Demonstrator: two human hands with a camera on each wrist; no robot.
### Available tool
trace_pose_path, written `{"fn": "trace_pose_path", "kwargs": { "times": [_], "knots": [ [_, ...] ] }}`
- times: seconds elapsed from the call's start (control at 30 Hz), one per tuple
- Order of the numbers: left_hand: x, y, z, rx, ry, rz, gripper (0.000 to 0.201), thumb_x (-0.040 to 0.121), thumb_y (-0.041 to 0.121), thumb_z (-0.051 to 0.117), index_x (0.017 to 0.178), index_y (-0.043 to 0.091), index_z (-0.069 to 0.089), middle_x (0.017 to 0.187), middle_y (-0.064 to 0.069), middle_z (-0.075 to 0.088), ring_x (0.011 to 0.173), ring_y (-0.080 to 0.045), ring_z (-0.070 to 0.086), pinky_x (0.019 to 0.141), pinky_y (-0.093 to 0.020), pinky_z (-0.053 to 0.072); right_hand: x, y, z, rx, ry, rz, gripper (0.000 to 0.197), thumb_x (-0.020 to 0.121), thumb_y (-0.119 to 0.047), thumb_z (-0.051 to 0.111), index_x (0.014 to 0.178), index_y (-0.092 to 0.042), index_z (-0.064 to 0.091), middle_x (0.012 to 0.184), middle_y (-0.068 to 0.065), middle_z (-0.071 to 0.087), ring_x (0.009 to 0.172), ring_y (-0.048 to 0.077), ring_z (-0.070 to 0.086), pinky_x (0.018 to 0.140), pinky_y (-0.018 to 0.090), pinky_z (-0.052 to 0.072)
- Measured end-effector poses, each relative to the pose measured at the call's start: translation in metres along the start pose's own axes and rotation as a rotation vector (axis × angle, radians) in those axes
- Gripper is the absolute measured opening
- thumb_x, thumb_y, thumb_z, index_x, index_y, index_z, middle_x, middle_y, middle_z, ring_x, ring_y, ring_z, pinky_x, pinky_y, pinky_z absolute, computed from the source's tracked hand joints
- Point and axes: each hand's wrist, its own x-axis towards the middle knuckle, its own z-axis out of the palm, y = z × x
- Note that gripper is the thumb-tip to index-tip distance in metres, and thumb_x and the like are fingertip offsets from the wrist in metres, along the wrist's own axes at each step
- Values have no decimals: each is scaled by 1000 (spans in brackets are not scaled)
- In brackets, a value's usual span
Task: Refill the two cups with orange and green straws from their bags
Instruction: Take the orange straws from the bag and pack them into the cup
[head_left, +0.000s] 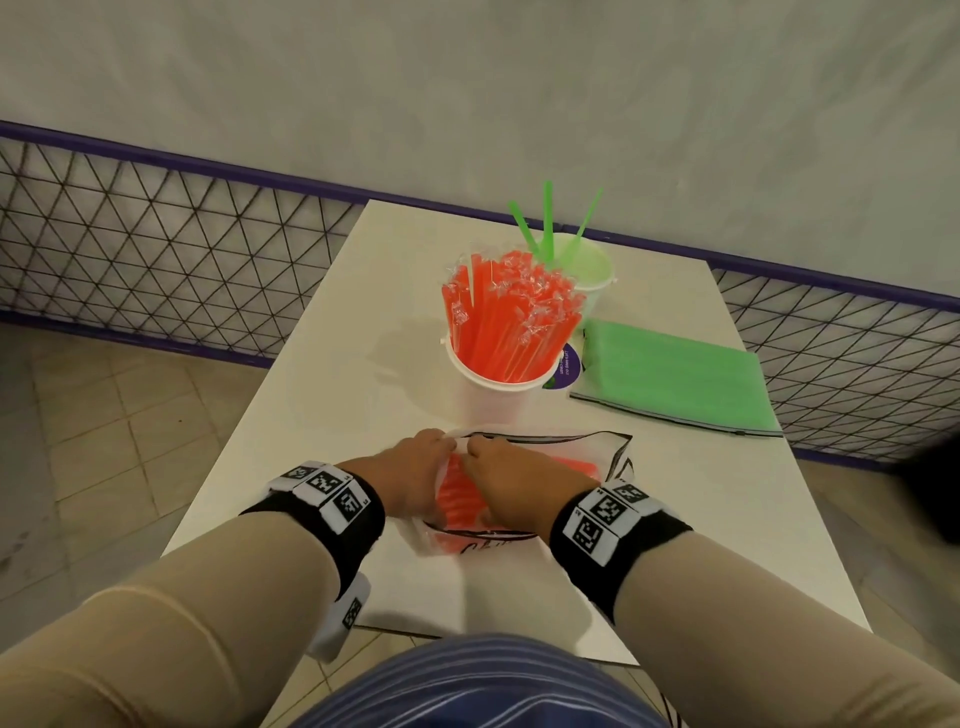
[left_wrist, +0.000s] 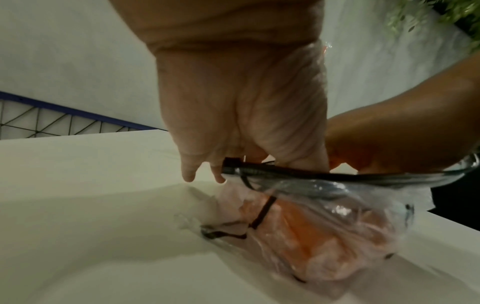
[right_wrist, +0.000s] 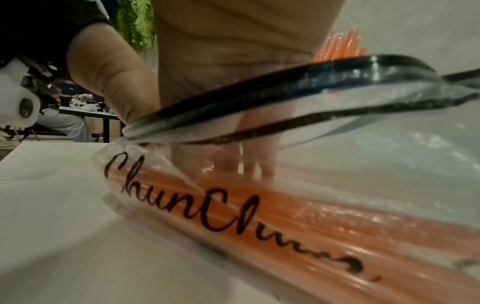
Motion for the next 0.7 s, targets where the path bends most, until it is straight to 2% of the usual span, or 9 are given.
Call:
{"fn": "trace_pose_path", "kwargs": {
  "times": [0.13, 0.23, 0.37, 0.43, 0.53, 0.6, 0.63, 0.7],
  "knots": [
    [-3, -3, 0, -3, 8, -2, 105, 66, 36, 85, 149, 15, 23, 148, -3, 28, 129, -25, 40, 107, -40, 39, -6, 0, 7, 32, 34, 38, 24, 94, -10, 49, 117, -7, 54, 114, 14, 54, 103, 33, 54, 83, 43, 48],
    [-4, -4, 2, -2, 19, -6, 112, 64, 40, 85, 151, 17, 18, 151, -2, 25, 131, -25, 38, 108, -41, 37, -10, 4, 15, -9, 72, 19, 27, 93, -8, 48, 120, -8, 50, 115, 13, 54, 104, 31, 51, 86, 46, 49],
    [-1, -6, 3, -35, 43, -16, 113, 60, 41, 85, 150, 18, 21, 150, 0, 26, 130, -24, 39, 108, -42, 38, -7, 7, 19, -2, 84, 37, 35, 92, -7, 50, 127, -9, 47, 117, 12, 54, 107, 31, 49, 89, 44, 47],
    [0, -8, 3, -88, 61, -21, 111, 61, 39, 85, 150, 17, 22, 150, 1, 27, 130, -23, 40, 107, -40, 39, -9, 11, 17, 58, 137, 39, 33, 90, -6, 50, 123, -11, 50, 115, 11, 56, 105, 30, 52, 88, 41, 46],
    [-2, -12, 3, -184, 94, -14, 97, 65, 34, 83, 146, 19, 32, 143, 1, 34, 122, -20, 47, 99, -35, 47, -15, 18, 3, 209, 248, 108, 25, 85, -2, 48, 105, -14, 56, 106, 7, 61, 98, 27, 55, 81, 33, 42],
    [-5, -15, 1, -268, 110, -10, 75, 68, 33, 82, 133, 20, 47, 129, 2, 44, 110, -18, 53, 91, -31, 50, -20, 19, -16, 347, 296, 138, 21, 84, -2, 49, 101, -12, 57, 102, 2, 62, 96, 23, 56, 76, 29, 40],
    [-6, -16, 0, -298, 130, -11, 64, 70, 37, 80, 125, 21, 53, 124, 4, 45, 107, -16, 52, 90, -30, 48, -23, 18, -27, 428, 335, 141, 17, 87, -4, 51, 101, -11, 58, 102, -3, 62, 96, 18, 57, 74, 25, 41],
    [-6, -18, -2, -352, 234, -7, 47, 68, 55, 73, 104, 27, 60, 119, 5, 46, 110, -16, 50, 92, -29, 42, -33, 14, -52, 646, 418, 192, 12, 95, -18, 55, 107, -16, 59, 103, -11, 62, 95, 9, 59, 75, 19, 43]
  ]
}}
